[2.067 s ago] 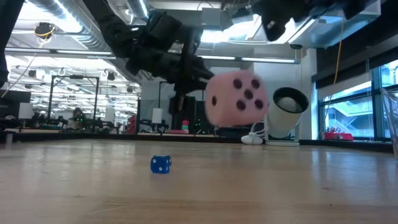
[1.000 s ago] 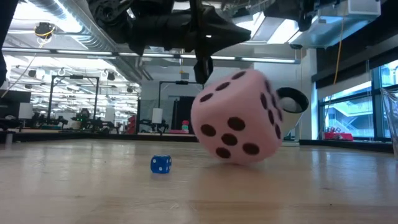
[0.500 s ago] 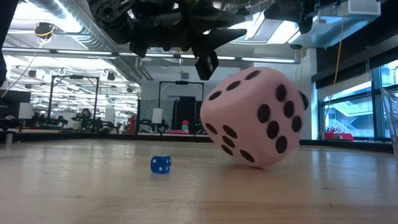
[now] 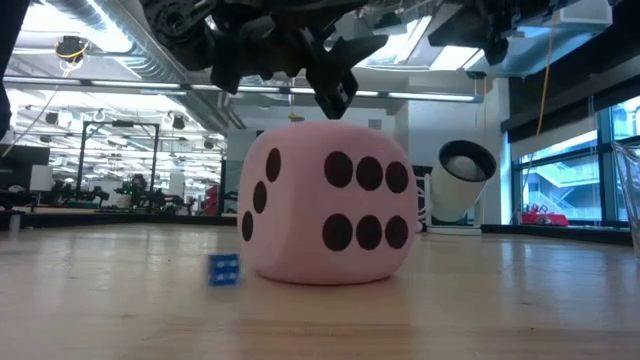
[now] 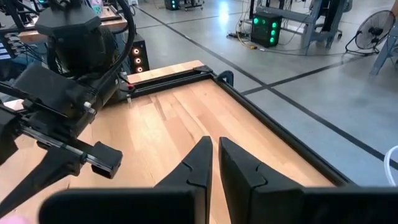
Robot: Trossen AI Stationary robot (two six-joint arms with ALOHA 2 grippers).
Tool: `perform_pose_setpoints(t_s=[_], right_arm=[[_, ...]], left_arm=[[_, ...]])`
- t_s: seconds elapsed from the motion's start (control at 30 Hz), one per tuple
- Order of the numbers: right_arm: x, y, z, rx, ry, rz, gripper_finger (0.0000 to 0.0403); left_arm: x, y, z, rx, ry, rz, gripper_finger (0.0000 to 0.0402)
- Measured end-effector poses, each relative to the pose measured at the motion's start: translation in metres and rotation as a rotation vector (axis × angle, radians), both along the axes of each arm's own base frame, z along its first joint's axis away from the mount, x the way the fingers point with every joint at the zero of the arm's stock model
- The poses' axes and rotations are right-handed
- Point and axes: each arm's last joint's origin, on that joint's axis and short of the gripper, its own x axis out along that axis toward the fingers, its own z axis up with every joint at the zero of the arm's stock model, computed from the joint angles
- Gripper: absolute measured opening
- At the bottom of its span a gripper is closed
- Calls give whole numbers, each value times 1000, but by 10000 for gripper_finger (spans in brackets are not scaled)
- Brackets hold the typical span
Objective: Pick & Place Dice
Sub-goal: Put the large pink die into the transparent container
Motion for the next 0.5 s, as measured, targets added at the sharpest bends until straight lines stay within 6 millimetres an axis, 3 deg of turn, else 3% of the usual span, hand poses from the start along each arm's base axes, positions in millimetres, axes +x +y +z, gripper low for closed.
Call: perform_pose_setpoints(t_s=[0.3, 0.5], right_arm=[[8, 0, -8, 18, 38, -7, 32], [19, 1, -19, 33, 90, -16, 32]], left_arm=[[-4, 4, -5, -12, 49, -134, 189], [-4, -10, -16, 94, 89, -119, 200]])
